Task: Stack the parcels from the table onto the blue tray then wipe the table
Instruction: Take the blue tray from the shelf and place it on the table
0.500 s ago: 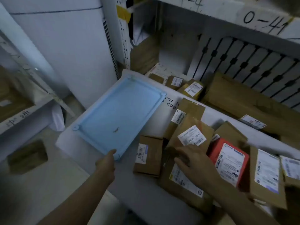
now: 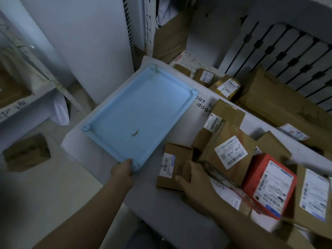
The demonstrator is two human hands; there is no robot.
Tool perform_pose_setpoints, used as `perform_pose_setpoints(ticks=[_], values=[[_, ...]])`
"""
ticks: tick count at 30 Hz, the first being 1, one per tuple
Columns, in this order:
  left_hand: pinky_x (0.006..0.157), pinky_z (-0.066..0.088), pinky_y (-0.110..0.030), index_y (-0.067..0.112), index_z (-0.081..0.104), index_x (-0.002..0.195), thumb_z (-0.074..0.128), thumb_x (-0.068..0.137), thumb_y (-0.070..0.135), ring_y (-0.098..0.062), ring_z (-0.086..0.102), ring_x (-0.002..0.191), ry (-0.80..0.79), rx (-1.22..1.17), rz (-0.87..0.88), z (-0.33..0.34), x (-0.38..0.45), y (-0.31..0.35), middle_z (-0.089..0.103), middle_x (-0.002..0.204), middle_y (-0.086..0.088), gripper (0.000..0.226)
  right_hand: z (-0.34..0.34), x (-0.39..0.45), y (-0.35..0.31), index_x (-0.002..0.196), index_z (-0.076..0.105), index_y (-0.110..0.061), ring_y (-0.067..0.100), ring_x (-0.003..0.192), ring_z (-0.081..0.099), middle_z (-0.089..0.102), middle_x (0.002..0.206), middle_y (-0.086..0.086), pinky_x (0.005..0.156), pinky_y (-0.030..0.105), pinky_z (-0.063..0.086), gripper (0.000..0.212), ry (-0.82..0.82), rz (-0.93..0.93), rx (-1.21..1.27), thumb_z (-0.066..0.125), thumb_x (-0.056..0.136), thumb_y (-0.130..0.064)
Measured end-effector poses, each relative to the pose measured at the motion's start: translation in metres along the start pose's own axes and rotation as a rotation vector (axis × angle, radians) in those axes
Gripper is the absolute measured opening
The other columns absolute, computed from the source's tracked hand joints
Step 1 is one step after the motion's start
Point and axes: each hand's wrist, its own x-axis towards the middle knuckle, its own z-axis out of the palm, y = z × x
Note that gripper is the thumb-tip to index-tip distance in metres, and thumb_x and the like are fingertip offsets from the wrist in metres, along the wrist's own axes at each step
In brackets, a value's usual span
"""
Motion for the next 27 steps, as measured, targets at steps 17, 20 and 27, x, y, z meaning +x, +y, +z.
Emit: perform_pose_setpoints(ticks=[17,20,27], values=[[0.082,0.041,-0.030,-0.004,0.048,0.134,0.044,0.089,-0.008,-0.027,0.052,0.098,0.199,0.076,0.216,-0.079,0.009,0.009,0.053,0.113,-0.009,0.045,0.044,0.028,-0.020,0.153,0.026,-0.009,0.029,0.139,0.037,0.036,0.153,0.013,0.116,0.045,0.032,0.080,0.352,0.222,0.229,0.064,0.091,-0.043],[0.076,0.046,-0.035,-0.001,0.050,0.132,0.049,0.092,0.000,-0.029,0.056,0.090,0.168,0.117,0.292,-0.098,0.014,0.015,0.057,0.114,-0.014,0.040,0.028,0.035,-0.042,0.152,0.031,-0.014,0.022,0.136,0.043,0.041,0.151,0.003,0.113,0.041,0.037,0.070,0.341,0.188,0.533,0.061,0.095,-0.042],[0.083,0.047,-0.037,0.000,0.050,0.132,0.050,0.098,0.007,-0.032,0.059,0.108,-0.084,0.182,0.320,-0.138,0.018,0.036,0.060,0.127,-0.012,0.035,-0.016,0.062,-0.067,0.116,0.059,-0.015,0.025,0.092,0.070,0.071,0.106,0.005,0.068,0.043,0.061,0.023,0.140,0.328,1.176,0.065,0.094,-0.020]])
